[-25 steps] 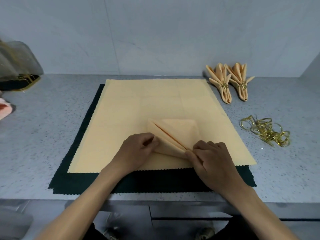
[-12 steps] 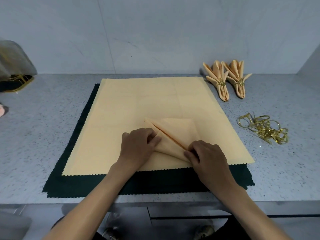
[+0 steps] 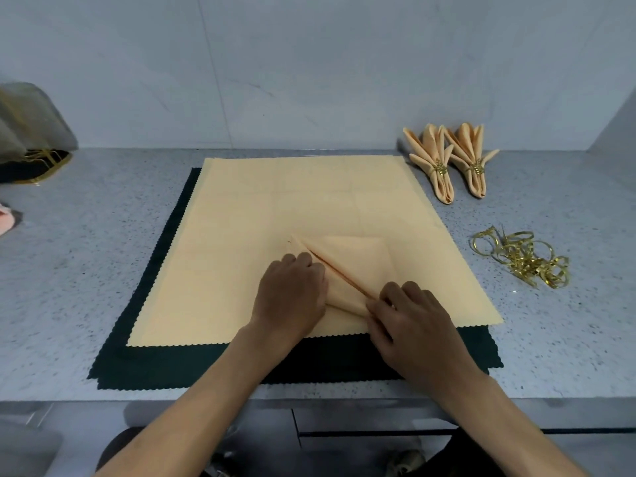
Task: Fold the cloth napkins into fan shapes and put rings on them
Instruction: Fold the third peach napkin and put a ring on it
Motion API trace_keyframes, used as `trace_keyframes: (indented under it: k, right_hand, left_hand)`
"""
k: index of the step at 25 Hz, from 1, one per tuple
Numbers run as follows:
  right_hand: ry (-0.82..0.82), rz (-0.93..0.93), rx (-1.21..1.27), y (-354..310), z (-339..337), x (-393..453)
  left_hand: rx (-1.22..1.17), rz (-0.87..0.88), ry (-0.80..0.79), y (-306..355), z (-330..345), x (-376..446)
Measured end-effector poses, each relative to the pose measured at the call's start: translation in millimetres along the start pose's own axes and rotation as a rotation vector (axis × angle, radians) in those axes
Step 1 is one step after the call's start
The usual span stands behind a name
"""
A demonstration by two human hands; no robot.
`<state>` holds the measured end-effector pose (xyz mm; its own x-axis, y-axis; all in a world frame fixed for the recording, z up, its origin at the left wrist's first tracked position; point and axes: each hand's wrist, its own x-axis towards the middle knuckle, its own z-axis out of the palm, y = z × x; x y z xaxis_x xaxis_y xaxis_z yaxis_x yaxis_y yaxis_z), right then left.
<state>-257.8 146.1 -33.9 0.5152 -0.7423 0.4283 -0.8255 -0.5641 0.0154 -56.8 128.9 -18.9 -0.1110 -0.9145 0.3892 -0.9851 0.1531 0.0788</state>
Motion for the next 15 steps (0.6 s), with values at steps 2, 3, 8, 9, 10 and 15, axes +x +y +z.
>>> trace_keyframes:
  k: [2, 3, 8, 9, 10, 15]
  right_hand:
    - [-0.024, -0.027, -0.076, -6, -3, 6]
    - [-0.04, -0.024, -0.072, -11, -6, 8]
    - [-0.104, 0.151, 0.177, -64, -13, -2]
    - [-0.13, 0.175, 0.223, -80, -14, 0]
    - [-0.145, 0.201, 0.276, -93, -15, 4]
    - [-0.052, 0.174, 0.446, -70, -28, 11]
  left_hand:
    - [-0.083, -0.092, -0.004, 3, 0, -11]
    - [-0.115, -0.102, -0.003, 4, -2, -15]
    - [-0.192, 0.191, -0.265, -6, -6, -6]
    - [-0.194, 0.249, -0.324, -10, -6, 1]
    - [-0.212, 0.264, -0.371, -15, -7, 7]
    - [-0.232, 0.166, -0.428, -6, -15, 3]
